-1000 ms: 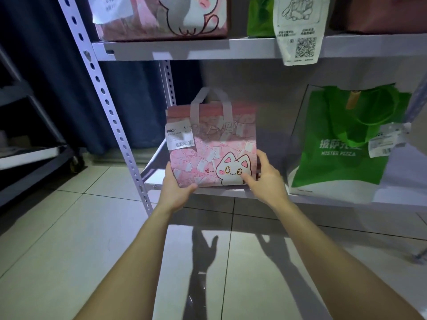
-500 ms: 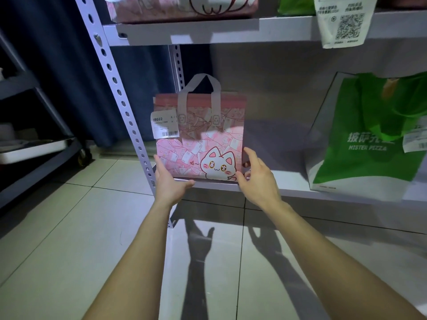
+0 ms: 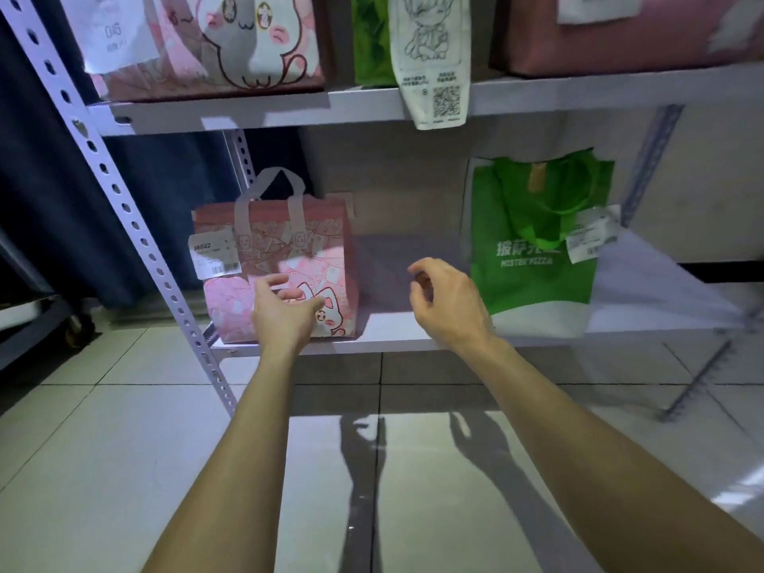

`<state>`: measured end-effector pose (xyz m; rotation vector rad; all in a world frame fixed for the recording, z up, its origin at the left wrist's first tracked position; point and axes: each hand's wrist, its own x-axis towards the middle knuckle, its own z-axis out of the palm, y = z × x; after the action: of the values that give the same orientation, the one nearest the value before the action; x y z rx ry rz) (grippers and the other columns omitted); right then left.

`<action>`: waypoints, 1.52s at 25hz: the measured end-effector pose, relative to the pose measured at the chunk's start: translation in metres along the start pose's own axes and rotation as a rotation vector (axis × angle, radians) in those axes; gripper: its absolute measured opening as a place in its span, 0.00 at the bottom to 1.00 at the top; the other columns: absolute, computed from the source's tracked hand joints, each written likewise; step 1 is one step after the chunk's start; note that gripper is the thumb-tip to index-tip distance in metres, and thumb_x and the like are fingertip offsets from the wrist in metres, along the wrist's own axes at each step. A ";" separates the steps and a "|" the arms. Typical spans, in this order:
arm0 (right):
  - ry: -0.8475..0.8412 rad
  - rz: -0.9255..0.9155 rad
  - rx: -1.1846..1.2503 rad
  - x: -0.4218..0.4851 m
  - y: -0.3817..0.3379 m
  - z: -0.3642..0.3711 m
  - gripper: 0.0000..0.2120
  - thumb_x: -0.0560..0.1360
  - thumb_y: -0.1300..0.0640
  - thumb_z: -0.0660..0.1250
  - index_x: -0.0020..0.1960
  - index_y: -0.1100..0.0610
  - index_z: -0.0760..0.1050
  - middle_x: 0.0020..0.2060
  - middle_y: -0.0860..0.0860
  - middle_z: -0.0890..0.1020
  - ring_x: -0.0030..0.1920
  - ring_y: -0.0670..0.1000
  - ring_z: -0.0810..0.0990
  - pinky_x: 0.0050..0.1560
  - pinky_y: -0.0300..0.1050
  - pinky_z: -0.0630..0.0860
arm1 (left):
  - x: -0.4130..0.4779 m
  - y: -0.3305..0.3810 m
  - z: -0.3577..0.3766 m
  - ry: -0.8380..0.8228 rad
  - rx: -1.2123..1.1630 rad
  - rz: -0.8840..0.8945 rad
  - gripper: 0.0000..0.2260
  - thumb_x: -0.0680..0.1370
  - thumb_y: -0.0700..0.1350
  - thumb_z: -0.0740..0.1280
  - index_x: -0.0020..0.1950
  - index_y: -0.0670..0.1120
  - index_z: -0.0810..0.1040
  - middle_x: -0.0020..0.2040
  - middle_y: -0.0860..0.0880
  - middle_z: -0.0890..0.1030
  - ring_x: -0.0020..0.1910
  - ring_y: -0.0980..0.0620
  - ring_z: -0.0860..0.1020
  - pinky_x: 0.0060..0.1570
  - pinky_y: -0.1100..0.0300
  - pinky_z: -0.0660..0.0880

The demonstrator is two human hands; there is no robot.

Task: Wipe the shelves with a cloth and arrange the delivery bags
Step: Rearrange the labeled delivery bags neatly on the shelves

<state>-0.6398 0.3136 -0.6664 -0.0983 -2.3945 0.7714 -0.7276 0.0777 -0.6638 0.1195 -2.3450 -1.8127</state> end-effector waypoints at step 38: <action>-0.225 0.572 0.040 -0.028 0.119 -0.082 0.36 0.78 0.56 0.74 0.82 0.59 0.63 0.76 0.56 0.74 0.73 0.58 0.76 0.70 0.52 0.75 | -0.069 -0.031 0.097 -0.679 0.185 0.081 0.41 0.78 0.33 0.71 0.88 0.53 0.59 0.79 0.48 0.75 0.75 0.48 0.77 0.60 0.46 0.85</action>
<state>-0.5834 0.4463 -0.6945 -0.7399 -2.5856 1.1346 -0.6792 0.1734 -0.7233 -0.6597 -2.8906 -1.7858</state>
